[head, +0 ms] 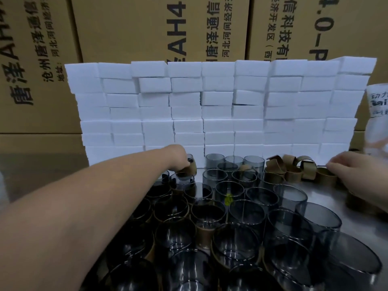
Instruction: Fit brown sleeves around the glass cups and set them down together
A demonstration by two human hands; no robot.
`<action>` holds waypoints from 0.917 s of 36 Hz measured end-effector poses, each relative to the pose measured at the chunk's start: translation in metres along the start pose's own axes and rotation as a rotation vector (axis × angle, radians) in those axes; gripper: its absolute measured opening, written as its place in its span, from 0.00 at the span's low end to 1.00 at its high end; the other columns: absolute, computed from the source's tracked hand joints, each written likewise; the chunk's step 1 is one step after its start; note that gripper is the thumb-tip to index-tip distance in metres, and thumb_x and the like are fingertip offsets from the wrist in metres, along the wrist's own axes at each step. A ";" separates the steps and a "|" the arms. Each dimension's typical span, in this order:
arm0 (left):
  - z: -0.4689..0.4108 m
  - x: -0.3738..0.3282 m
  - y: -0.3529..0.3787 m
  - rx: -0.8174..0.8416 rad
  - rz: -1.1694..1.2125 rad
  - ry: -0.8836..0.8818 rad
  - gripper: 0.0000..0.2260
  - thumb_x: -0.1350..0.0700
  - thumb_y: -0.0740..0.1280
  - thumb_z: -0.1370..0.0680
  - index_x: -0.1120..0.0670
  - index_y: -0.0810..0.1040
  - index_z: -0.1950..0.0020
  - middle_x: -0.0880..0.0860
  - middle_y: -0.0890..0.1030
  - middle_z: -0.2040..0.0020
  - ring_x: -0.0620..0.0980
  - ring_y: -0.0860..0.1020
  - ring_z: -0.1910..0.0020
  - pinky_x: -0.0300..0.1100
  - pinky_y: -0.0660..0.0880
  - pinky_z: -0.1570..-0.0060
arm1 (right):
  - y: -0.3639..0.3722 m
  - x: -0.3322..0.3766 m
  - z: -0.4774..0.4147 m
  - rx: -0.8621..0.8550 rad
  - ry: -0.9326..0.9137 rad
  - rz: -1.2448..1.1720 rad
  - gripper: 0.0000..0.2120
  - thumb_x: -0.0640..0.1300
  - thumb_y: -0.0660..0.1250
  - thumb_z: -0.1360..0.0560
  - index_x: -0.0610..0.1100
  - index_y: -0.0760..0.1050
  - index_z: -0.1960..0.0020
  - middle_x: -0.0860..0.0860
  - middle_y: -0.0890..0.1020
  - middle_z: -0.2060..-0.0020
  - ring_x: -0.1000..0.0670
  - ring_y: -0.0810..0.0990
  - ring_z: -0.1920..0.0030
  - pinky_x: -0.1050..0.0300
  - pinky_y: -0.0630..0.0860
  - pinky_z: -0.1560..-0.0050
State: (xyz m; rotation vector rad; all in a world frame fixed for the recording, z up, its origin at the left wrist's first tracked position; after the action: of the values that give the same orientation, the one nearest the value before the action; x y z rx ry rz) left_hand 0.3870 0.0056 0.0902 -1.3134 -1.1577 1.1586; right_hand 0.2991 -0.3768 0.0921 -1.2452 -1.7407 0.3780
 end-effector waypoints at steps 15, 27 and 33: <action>0.007 -0.037 -0.021 -0.046 0.030 0.273 0.14 0.51 0.60 0.22 0.52 0.77 0.39 0.50 0.76 0.38 0.49 0.73 0.43 0.37 0.65 0.49 | 0.058 -0.029 -0.039 0.263 0.044 0.415 0.24 0.44 0.63 0.25 0.47 0.67 0.30 0.42 0.70 0.37 0.39 0.73 0.41 0.49 0.72 0.45; 0.008 -0.073 0.026 0.211 -0.124 0.389 0.12 0.51 0.63 0.24 0.60 0.80 0.54 0.49 0.74 0.67 0.46 0.71 0.67 0.39 0.68 0.65 | 0.113 0.041 -0.053 0.442 -0.173 0.396 0.28 0.48 0.65 0.25 0.47 0.62 0.27 0.45 0.59 0.26 0.43 0.62 0.28 0.51 0.61 0.31; 0.008 -0.064 0.013 0.060 -0.022 0.374 0.11 0.49 0.64 0.22 0.55 0.80 0.50 0.46 0.73 0.66 0.48 0.72 0.60 0.38 0.64 0.59 | 0.123 0.058 -0.059 0.435 -0.175 0.467 0.11 0.48 0.61 0.22 0.41 0.77 0.47 0.43 0.78 0.47 0.43 0.75 0.49 0.58 0.65 0.57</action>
State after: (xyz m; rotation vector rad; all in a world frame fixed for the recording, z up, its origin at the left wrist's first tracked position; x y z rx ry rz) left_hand 0.3746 -0.0579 0.0799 -1.3950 -0.8557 0.8767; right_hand 0.4149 -0.2884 0.0669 -1.3083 -1.3866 1.1044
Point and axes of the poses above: each hand's wrist, its own z-axis away from the middle knuckle, its own y-axis out of the palm, x = y × z, the point moved 7 cm from there along -z, towards the middle knuckle
